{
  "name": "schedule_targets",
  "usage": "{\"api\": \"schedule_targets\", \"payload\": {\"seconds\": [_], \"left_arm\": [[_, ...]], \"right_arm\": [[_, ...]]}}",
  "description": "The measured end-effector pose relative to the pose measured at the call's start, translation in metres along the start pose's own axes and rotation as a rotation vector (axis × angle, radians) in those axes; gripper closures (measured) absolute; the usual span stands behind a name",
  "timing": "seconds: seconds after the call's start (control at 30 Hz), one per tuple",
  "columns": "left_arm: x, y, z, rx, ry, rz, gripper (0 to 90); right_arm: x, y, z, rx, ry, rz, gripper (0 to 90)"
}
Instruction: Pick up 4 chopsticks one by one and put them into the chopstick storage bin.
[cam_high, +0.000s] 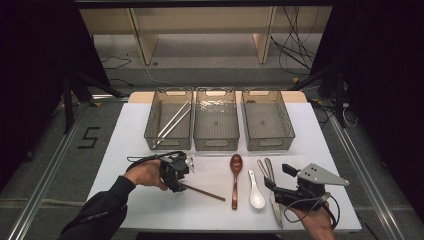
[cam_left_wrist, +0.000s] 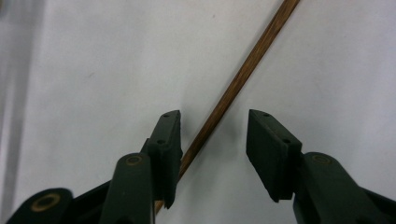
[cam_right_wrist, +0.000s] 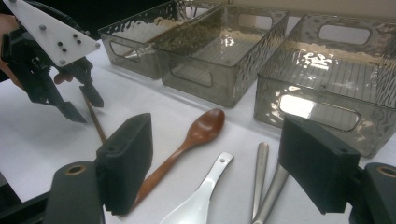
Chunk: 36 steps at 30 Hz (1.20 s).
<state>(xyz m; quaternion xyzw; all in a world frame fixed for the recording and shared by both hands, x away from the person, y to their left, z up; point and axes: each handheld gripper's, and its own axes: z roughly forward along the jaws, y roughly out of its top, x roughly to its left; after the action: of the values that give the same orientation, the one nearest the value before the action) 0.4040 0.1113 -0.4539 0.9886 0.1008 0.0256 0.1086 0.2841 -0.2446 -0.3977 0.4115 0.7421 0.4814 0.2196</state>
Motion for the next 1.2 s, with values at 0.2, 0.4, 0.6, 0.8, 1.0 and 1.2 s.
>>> {"api": "schedule_targets", "payload": {"seconds": [0.2,0.4,0.6,0.8,1.0,1.2], "left_arm": [[0.0001,-0.0014,0.0058,0.017,-0.015,0.013,58.8],[-0.0023,-0.0002,0.0055,0.036,-0.026,0.021,67.0],[-0.0022,-0.0014,0.0048,0.054,-0.044,0.035,72.4],[-0.0018,-0.0022,0.0047,0.062,-0.058,0.041,80.2],[-0.003,-0.001,0.0051,0.074,-0.054,0.036,83.3],[-0.0037,-0.0011,0.0048,0.072,-0.049,0.034,83.9]], "right_arm": [[0.0003,0.0,-0.0001,0.001,0.0,0.001,27.0],[0.0002,-0.0002,-0.0002,0.002,-0.001,0.0,27.0],[0.0,-0.0004,-0.0006,0.002,-0.002,-0.002,27.0],[0.0,-0.0007,-0.0008,0.003,-0.003,-0.002,27.0],[-0.0001,-0.0008,-0.0007,0.005,-0.003,-0.002,27.0],[0.0003,-0.0007,-0.0007,0.006,-0.001,-0.001,27.0]]}}
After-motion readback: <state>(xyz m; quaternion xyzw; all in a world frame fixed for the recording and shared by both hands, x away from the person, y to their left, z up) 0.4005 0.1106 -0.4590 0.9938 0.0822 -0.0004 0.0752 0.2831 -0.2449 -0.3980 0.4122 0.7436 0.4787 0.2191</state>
